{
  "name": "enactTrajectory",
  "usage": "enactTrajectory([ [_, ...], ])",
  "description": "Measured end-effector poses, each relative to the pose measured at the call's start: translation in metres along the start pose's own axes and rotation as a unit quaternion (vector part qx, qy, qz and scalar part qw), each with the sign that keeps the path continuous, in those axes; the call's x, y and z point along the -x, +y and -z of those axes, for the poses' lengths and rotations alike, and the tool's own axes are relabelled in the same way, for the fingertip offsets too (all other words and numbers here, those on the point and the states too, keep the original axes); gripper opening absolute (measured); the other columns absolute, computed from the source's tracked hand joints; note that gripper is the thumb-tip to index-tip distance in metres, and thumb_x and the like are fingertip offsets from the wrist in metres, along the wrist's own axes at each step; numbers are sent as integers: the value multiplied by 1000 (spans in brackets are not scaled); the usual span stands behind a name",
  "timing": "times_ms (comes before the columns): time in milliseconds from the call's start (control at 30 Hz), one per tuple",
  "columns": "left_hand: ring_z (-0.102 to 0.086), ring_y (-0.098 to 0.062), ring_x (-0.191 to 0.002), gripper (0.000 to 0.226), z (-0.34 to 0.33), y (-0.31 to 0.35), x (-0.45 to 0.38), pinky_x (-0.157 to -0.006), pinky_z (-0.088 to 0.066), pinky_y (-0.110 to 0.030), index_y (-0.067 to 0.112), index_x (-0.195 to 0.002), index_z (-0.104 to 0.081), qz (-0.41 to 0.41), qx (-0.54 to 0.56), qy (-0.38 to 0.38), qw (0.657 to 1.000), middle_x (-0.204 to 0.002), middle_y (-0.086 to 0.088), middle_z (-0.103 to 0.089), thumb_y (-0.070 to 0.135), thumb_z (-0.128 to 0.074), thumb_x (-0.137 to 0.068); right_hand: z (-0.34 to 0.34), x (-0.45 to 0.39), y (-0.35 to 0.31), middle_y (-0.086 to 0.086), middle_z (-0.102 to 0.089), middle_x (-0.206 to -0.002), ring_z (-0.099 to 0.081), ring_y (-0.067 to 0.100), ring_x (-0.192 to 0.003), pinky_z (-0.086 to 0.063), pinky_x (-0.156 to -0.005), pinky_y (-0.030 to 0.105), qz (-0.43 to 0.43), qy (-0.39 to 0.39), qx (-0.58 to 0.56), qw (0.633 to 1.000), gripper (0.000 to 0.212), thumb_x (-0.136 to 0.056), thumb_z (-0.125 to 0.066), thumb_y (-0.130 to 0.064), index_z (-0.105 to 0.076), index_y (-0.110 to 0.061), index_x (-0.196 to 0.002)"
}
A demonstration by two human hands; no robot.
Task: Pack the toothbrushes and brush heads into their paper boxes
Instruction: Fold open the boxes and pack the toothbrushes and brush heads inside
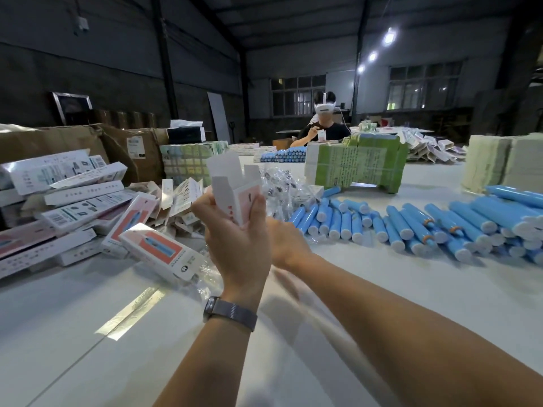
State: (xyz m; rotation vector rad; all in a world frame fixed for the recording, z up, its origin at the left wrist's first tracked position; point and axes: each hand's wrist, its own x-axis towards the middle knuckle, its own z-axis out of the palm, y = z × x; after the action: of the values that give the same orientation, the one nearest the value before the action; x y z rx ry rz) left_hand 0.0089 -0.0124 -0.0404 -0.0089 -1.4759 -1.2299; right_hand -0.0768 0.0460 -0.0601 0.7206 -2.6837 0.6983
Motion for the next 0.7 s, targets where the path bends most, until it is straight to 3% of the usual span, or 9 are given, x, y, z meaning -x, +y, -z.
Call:
enactTrajectory([
  [67, -57, 11, -95, 54, -1, 0, 2, -65, -51, -11, 22, -113, -25, 12, 9, -14, 1000, -107, 25, -44, 34, -72, -89, 22, 5, 7, -3, -59, -84, -55, 14, -74, -38, -69, 26, -11, 23, -142, 990, 10, -94, -61, -19, -64, -20, -103],
  [167, -66, 0, -88, 51, -6, 1, 8, -68, -54, -14, 19, -109, -25, 50, 54, -55, 996, -106, 12, -53, 26, -72, -90, 67, 23, 19, -6, -59, -74, -51, 9, -62, -40, -59, 20, -9, 126, -294, 947, 13, -97, -60, -23, -69, -14, -99],
  [267, -65, 5, -79, 47, -12, 3, 21, -64, -55, -16, 21, -106, -27, 54, 63, -101, 991, -98, 13, -55, 20, -71, -91, 110, 47, 27, -17, -59, -61, -50, -2, -55, -41, -53, 17, -3, 201, -392, 898, 12, -97, -61, -27, -70, -19, -94],
  [367, -64, -5, -77, 49, -16, 8, 33, -61, -52, -15, 27, -99, -28, 43, 69, -154, 985, -97, 5, -57, 22, -75, -88, 143, 65, 27, -12, -66, -68, -56, 4, -58, -43, -49, 20, 26, 224, -476, 850, 11, -96, -60, -14, -69, -19, -98],
  [467, -67, -13, -82, 53, -16, 14, 39, -66, -59, -30, 33, -100, -29, 38, 75, -184, 979, -100, 4, -59, 45, -75, -78, 163, 77, 23, -1, -69, -72, -56, 10, -59, -47, -52, 25, 74, 257, -501, 823, 23, -93, -63, -7, -61, -21, -110],
  [567, -69, -21, -86, 52, -15, 15, 42, -71, -61, -43, 37, -101, -30, 33, 85, -194, 977, -103, -1, -61, 54, -71, -73, 170, 84, 16, 9, -68, -73, -58, 12, -56, -47, -52, 25, 120, 286, -492, 814, 23, -89, -68, -5, -55, -16, -103],
  [633, -69, -20, -84, 52, -15, 14, 43, -70, -60, -39, 38, -101, -31, 23, 82, -195, 977, -103, -4, -62, 54, -72, -72, 172, 86, 11, 17, -67, -76, -59, 13, -56, -46, -52, 22, 149, 305, -482, 808, 19, -88, -69, -3, -54, -13, -96],
  [700, -69, -17, -81, 54, -15, 12, 45, -67, -59, -30, 36, -101, -31, 24, 88, -193, 977, -102, -4, -61, 55, -72, -71, 175, 87, 6, 13, -69, -74, -60, 12, -56, -46, -51, 21, 176, 319, -476, 800, 18, -88, -69, -3, -55, -12, -92],
])
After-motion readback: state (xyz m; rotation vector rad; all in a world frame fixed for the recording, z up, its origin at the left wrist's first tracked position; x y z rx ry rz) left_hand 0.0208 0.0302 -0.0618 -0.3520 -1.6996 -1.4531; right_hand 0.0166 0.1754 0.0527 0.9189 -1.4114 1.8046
